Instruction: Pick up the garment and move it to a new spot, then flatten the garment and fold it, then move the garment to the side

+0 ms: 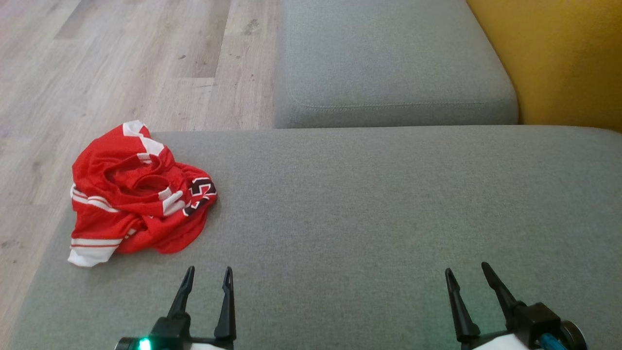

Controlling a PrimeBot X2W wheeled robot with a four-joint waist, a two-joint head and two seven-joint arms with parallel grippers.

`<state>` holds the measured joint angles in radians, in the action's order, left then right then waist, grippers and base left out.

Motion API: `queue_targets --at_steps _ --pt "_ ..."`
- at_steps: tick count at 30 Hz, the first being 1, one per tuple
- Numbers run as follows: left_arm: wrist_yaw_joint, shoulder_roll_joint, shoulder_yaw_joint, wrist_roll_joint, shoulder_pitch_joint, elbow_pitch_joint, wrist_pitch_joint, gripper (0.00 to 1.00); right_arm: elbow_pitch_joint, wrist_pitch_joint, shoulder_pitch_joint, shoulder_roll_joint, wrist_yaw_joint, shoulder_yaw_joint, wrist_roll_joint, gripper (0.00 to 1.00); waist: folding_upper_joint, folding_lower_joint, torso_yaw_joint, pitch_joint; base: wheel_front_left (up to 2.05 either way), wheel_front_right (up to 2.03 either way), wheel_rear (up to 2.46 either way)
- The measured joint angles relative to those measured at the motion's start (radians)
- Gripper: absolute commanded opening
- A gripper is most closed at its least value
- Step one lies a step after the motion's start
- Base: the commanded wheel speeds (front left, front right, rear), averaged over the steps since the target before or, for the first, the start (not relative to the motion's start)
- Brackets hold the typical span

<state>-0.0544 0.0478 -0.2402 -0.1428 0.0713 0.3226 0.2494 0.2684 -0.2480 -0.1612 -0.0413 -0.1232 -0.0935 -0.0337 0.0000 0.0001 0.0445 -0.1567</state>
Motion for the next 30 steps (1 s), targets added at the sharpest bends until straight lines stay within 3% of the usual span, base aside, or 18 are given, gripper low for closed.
queue_targets --at_steps 6,11,25,30 --pt "0.0 0.0 -0.001 -0.007 0.0 0.018 0.0 1.0 0.002 0.0 -0.009 0.0 0.0 0.002 0.0 1.0 0.0 0.0 0.004 -0.003 0.0 0.0 0.0" --pt "-0.004 0.0 -0.002 -0.007 -0.001 0.026 0.0 1.0 0.002 0.0 -0.024 0.0 0.0 0.005 -0.002 1.0 0.0 0.0 0.046 0.001 0.0 0.0 0.0" --pt "0.041 0.005 0.147 0.04 -0.015 0.037 0.0 1.0 -0.006 0.0 0.0 0.0 0.0 0.021 -0.019 1.0 0.0 0.0 0.312 0.043 0.0 0.0 0.0" --pt "0.046 0.005 0.197 0.067 -0.046 -0.011 0.0 1.0 -0.007 0.0 0.059 0.0 0.0 0.045 -0.009 1.0 0.0 0.0 0.377 0.095 0.0 0.0 0.0"
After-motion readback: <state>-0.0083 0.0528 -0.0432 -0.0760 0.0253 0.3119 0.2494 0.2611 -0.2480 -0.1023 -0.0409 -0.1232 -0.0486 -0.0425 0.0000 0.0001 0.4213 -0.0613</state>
